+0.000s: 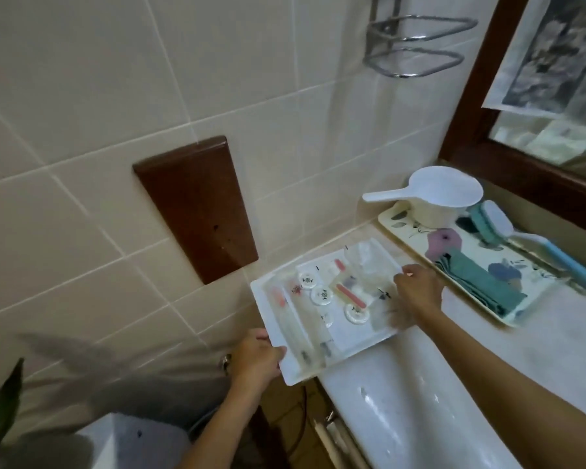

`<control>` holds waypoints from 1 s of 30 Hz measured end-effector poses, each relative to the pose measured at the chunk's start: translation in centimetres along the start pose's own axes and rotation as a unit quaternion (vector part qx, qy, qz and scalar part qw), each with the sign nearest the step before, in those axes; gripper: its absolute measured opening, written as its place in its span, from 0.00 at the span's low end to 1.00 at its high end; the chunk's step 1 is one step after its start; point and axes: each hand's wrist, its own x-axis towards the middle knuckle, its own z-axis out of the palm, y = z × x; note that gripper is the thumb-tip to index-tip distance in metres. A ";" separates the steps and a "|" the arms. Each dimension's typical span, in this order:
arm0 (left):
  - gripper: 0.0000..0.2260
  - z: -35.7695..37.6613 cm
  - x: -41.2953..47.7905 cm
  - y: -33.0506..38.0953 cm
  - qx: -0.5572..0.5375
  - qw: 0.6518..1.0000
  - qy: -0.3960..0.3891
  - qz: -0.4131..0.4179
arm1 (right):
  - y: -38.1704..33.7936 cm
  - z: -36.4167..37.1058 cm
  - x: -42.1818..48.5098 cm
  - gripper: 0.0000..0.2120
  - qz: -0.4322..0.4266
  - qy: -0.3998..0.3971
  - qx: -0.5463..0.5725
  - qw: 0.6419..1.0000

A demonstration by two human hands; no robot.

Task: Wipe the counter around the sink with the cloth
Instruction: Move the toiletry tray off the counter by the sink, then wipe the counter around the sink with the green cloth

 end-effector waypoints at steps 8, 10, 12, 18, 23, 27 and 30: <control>0.11 2.5 5.0 1.4 -0.027 0.999 -0.004 -0.037 | -2.9 4.1 5.7 0.13 -0.015 0.032 -0.126 0.991; 0.11 2.9 5.3 1.3 -0.035 0.998 -0.004 -0.045 | -3.0 4.8 6.2 0.14 -0.022 0.038 -0.154 0.987; 0.11 3.2 5.6 1.1 -0.042 0.998 0.004 -0.045 | -3.2 5.2 6.2 0.14 -0.025 0.043 -0.164 0.985; 0.12 3.2 5.8 0.2 -0.027 0.999 0.002 -0.025 | -3.4 4.4 4.7 0.19 -0.056 0.007 -0.105 0.993; 0.24 3.3 3.9 -0.2 0.150 0.977 0.109 0.107 | -1.8 -0.5 3.5 0.21 -0.183 0.076 -0.098 0.975; 0.16 5.4 0.1 -0.5 0.227 0.900 0.064 0.367 | 2.0 -5.2 4.7 0.21 -0.148 0.119 -0.185 0.964; 0.14 7.4 -1.2 -2.6 0.311 0.821 -0.047 0.476 | 5.5 -7.2 6.3 0.26 -0.114 0.024 -0.241 0.963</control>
